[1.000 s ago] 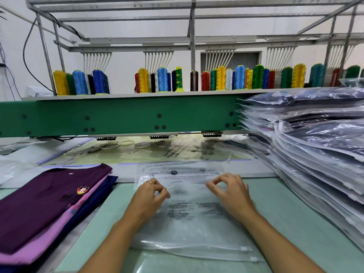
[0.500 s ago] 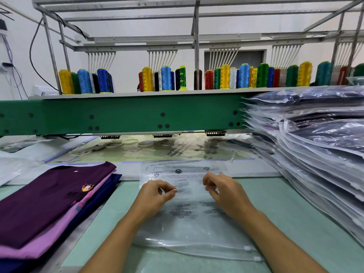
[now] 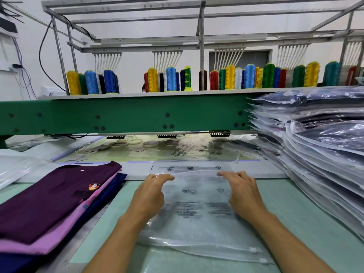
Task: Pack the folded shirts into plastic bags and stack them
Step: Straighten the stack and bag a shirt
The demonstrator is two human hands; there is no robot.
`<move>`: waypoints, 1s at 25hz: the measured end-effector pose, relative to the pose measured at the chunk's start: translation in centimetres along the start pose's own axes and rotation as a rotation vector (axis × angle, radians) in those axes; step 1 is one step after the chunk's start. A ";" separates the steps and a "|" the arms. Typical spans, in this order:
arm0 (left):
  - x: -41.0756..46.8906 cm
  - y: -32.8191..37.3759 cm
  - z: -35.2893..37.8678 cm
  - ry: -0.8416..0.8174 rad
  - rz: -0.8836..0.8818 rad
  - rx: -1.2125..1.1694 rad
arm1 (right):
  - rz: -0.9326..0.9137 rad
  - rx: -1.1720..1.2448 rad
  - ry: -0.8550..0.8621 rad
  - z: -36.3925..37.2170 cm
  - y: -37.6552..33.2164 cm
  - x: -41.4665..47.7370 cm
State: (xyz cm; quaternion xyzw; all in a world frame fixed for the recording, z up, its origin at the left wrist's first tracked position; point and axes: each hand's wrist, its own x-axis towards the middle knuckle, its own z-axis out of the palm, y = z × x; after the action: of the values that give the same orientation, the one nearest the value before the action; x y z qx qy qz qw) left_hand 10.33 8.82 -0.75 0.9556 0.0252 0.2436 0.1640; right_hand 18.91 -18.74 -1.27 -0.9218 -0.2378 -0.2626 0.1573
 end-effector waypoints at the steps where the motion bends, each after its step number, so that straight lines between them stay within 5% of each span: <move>1: 0.0 0.2 -0.2 0.029 0.021 -0.004 | 0.019 0.034 0.033 -0.3 -0.2 0.0; 4: -0.2 0.6 -0.3 -0.051 0.027 -0.077 | 0.032 0.046 0.045 -0.9 -0.6 0.0; 10: -1.0 2.5 1.2 -0.324 -0.002 -0.061 | -0.028 -0.017 -0.406 0.3 -1.4 -0.5; 13: -0.8 2.9 0.5 -0.337 -0.120 -0.184 | -0.074 0.063 -0.417 0.8 -3.1 -0.4; 15: -0.5 1.4 -1.1 -0.266 -0.134 -0.043 | -0.105 0.077 -0.375 0.8 -5.4 0.5; 20: -1.2 -6.8 -8.7 -0.098 -0.373 0.443 | -0.140 0.415 -0.345 0.3 -15.1 3.5; 25: -4.6 -15.4 -14.8 -0.473 -0.613 0.407 | -0.109 0.788 -0.473 2.2 -26.1 4.8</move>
State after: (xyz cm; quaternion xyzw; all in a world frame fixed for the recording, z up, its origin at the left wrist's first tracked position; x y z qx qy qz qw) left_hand -0.27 27.27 4.34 0.9462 0.3170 -0.0518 0.0384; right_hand 9.83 5.72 3.99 -0.8123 -0.3972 0.0574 0.4232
